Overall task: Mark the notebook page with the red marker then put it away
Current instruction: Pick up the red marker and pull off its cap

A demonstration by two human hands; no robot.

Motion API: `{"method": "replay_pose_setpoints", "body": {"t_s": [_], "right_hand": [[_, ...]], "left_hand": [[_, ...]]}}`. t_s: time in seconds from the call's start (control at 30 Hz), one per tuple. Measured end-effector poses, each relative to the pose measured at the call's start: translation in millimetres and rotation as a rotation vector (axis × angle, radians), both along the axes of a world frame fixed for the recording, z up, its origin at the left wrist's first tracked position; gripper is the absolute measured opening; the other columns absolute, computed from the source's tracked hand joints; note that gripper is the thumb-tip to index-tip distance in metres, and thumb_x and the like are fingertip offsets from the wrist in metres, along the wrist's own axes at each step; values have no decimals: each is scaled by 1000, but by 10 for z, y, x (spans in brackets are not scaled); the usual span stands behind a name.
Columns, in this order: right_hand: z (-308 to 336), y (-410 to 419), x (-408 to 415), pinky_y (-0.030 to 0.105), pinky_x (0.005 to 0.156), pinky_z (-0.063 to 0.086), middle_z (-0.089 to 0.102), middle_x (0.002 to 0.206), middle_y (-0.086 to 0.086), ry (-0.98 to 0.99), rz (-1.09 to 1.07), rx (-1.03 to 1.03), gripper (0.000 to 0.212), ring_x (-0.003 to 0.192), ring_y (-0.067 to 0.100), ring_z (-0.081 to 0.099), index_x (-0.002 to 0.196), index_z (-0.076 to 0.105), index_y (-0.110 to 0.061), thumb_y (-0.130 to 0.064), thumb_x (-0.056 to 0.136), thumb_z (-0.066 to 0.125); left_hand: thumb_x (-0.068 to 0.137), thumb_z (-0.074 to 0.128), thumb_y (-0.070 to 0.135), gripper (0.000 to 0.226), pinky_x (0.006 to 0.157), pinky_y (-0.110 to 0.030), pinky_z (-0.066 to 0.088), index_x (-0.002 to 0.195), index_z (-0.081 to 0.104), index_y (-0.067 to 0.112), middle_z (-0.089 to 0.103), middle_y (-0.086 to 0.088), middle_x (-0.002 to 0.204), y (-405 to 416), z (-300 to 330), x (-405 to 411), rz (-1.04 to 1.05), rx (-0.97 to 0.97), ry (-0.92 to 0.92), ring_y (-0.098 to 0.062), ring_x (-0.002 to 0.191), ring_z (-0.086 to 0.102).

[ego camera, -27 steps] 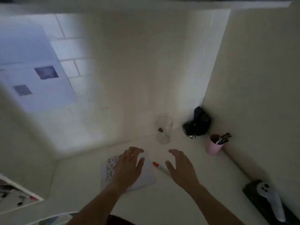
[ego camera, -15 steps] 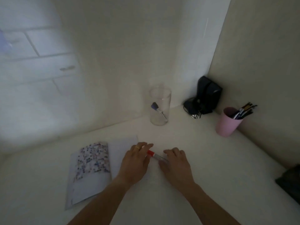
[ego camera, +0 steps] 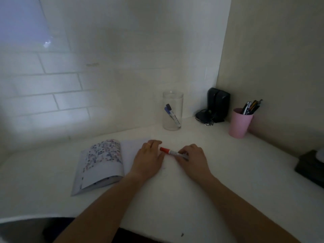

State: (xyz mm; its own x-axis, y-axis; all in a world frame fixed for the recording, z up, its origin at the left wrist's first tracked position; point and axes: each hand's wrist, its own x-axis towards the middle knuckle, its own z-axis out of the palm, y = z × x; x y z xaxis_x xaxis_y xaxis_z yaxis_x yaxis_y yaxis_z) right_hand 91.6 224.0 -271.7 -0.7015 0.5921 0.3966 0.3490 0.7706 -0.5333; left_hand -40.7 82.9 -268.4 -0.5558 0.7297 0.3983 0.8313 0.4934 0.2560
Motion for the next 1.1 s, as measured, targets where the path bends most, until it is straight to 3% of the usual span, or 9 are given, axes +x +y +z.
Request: {"method": "replay_pose_setpoints", "body": {"t_s": [0.13,0.23,0.33,0.43,0.6,0.83,0.93,1.0,1.1], "right_hand": [[200,-161,210,34,81,53,72,98,2,41,-45,-143,17,91,21,67,96,73,-21,-33,84,71],[435,-340,346,20,65,52,75,86,-5,172,-27,-277,13,77,12,69,94,74,-24,-29,83,76],[563,-576,412,16,58,49,77,80,-4,330,20,-486,15,70,8,69,90,78,-22,-24,76,83],[666,-756,371,20,58,52,80,83,5,452,101,-742,18,70,11,67,93,81,-16,-17,75,85],[745,-865,171,33,76,54,75,93,13,535,224,-1193,12,84,23,67,98,76,-7,-7,87,71],[744,-760,-175,29,61,55,72,68,10,594,233,-1491,15,63,22,69,77,63,-8,-9,91,58],[623,-676,-313,30,57,49,65,57,10,569,129,-1482,18,57,23,59,73,60,-7,-8,91,56],[532,-614,-390,27,49,42,57,57,11,590,105,-1486,19,50,20,51,72,57,-7,-7,91,57],[444,-548,-426,26,42,35,47,57,10,618,152,-1463,23,42,16,43,70,53,-8,-7,92,54]], "left_hand": [[97,44,47,46,111,-50,38,126,65,18,68,-9,130,-169,96,153,245,-60,59,-31,121,60],[100,34,38,41,117,-66,22,123,62,19,65,-11,131,-456,227,66,347,-216,52,-35,128,55],[102,27,49,48,115,-77,5,145,44,38,40,-7,160,-808,205,-27,264,-347,-67,-36,153,25],[99,17,67,60,116,-75,-6,157,13,51,5,3,174,-984,199,21,193,-425,-171,-33,159,-7],[94,14,75,65,116,-74,-13,155,4,57,-3,3,174,-901,197,470,126,-459,-173,-33,158,-17],[61,-20,79,98,114,-73,-16,155,-3,56,-14,3,173,-685,289,1076,2,-437,-277,-32,155,-26],[79,-10,81,81,120,-68,1,155,3,57,-3,2,174,-728,422,957,-24,-436,-255,-28,159,-8],[100,17,65,56,117,-54,28,149,36,47,30,1,166,-789,514,711,-30,-361,-199,-24,153,24],[100,49,49,32,93,-34,52,113,69,27,68,7,116,-793,612,154,-49,-114,-310,-15,109,64]]}}
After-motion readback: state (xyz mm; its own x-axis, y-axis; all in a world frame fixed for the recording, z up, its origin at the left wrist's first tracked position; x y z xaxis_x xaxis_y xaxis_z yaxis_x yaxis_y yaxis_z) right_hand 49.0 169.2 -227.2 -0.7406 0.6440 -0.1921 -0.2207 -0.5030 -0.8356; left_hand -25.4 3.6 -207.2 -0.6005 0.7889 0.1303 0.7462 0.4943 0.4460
